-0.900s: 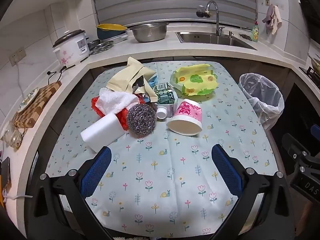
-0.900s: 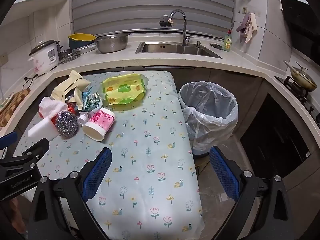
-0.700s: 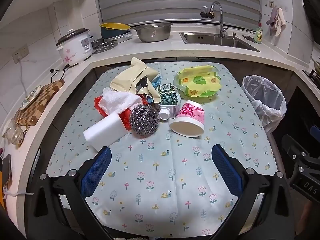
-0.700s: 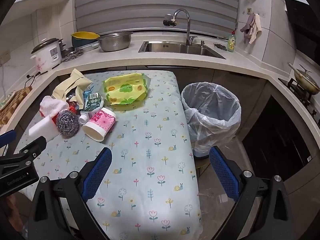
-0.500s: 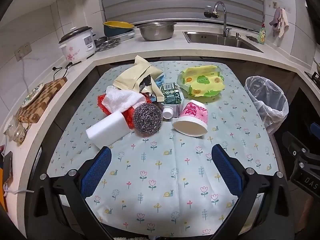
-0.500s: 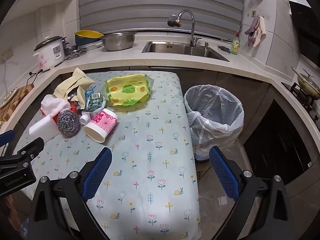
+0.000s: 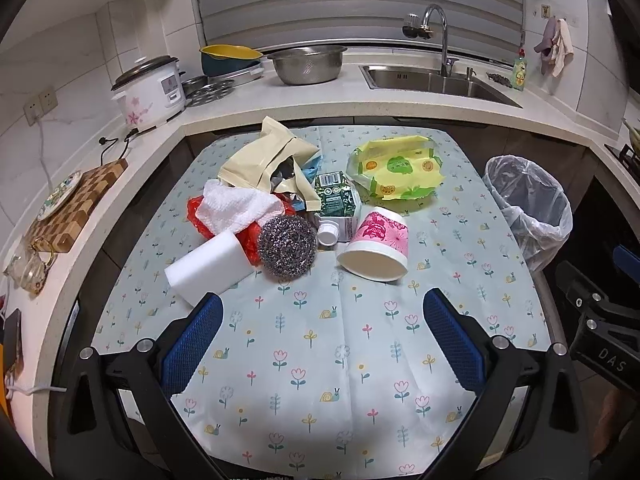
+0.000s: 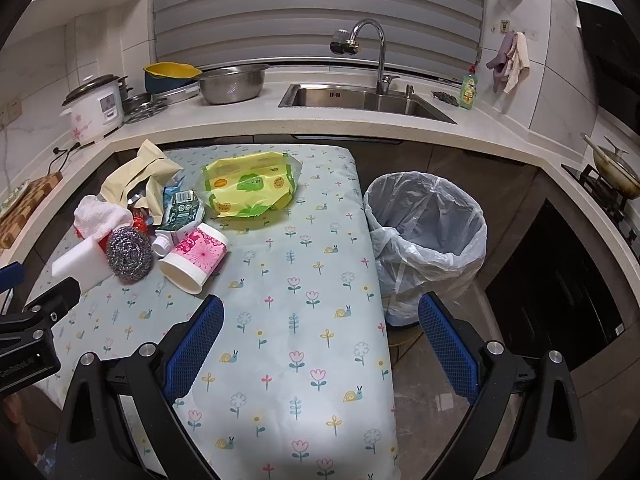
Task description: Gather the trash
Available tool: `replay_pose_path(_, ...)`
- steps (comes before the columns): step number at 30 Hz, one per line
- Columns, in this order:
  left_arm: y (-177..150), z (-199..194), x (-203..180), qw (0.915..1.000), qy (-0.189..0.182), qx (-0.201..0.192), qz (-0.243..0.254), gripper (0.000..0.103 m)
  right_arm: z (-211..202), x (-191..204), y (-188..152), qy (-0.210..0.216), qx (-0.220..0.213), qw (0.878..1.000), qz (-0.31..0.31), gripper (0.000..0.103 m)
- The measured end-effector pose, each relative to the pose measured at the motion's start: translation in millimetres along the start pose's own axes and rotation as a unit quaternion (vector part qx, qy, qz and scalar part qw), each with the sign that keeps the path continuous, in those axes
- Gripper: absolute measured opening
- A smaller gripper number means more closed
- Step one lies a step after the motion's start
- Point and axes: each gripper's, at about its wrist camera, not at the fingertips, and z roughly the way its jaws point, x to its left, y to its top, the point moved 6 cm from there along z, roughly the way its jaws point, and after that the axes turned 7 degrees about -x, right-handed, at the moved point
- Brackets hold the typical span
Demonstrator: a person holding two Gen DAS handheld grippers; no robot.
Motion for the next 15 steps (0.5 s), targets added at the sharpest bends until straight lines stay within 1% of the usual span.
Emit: replay_pose_path(15, 4.7, 1.3, -2.5, 0.9999, 0.005, 0.001, -0.011, 0.096, 0.9, -0.6, 4.7, 0.002, -0.004, 1.0, -0.01, 0.094)
